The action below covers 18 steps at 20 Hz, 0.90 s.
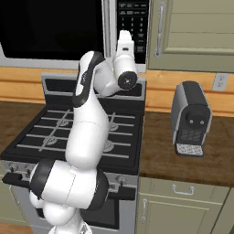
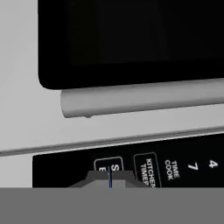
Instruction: Pick the cucumber from the sink and place it in the bowl. Then pick the bowl and place it in the microwave. Then close the microwave door and press the start button.
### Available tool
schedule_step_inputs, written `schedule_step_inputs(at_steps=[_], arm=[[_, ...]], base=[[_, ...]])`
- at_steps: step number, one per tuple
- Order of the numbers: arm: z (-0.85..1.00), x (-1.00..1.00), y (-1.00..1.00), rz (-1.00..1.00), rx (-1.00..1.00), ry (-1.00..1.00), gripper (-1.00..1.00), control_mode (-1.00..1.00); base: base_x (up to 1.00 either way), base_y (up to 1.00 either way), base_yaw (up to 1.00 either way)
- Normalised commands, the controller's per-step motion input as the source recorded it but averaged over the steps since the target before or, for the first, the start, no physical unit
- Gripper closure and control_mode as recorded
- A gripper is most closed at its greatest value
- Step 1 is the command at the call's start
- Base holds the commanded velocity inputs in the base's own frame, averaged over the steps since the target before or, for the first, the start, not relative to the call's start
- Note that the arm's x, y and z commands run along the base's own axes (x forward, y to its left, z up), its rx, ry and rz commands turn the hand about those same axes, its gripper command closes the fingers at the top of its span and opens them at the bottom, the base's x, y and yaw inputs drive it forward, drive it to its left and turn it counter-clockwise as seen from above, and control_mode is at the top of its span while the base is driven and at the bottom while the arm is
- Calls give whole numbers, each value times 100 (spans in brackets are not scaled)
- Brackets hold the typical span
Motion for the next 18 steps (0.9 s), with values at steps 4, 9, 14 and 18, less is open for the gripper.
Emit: schedule_step_inputs(at_steps=[4,9,14,18], arm=[[0,49,-7,0,1,0,100,-100],[0,45,0,0,0,1,100,-100],[0,-31,0,3,1,-4,100,-100],[0,-100,0,2,0,-7,100,-100]], base=[[0,0,0],[0,0,0],[0,0,0],[0,0,0]])
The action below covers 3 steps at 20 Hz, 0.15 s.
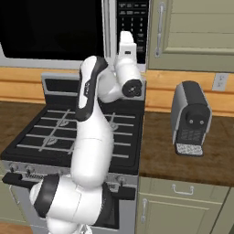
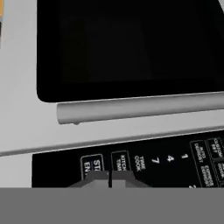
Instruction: Pick the cucumber from the sink and place it in the bowl. Then pick the bowl and place it in the microwave. Then close the microwave door and press the start button.
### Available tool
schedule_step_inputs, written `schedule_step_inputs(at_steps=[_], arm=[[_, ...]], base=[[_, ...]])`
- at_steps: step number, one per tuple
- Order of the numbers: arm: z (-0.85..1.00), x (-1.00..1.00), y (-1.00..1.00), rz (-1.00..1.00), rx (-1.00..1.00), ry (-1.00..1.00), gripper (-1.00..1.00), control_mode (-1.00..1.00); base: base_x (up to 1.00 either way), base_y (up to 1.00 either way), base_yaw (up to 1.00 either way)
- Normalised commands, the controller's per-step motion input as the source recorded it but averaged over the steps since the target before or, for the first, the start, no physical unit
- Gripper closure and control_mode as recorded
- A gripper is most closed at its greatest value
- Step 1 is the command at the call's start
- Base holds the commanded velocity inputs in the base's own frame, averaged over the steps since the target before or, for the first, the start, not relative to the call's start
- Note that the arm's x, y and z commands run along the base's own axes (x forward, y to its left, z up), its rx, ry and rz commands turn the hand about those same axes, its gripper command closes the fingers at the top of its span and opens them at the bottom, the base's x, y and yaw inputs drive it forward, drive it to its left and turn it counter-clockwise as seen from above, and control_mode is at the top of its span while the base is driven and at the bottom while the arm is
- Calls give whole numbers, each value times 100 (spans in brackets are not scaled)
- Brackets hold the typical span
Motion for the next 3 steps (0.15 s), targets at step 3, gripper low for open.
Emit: schedule_step_inputs(at_steps=[3], arm=[[-8,-100,14,3,-2,0,100,-100]], base=[[0,0,0]])
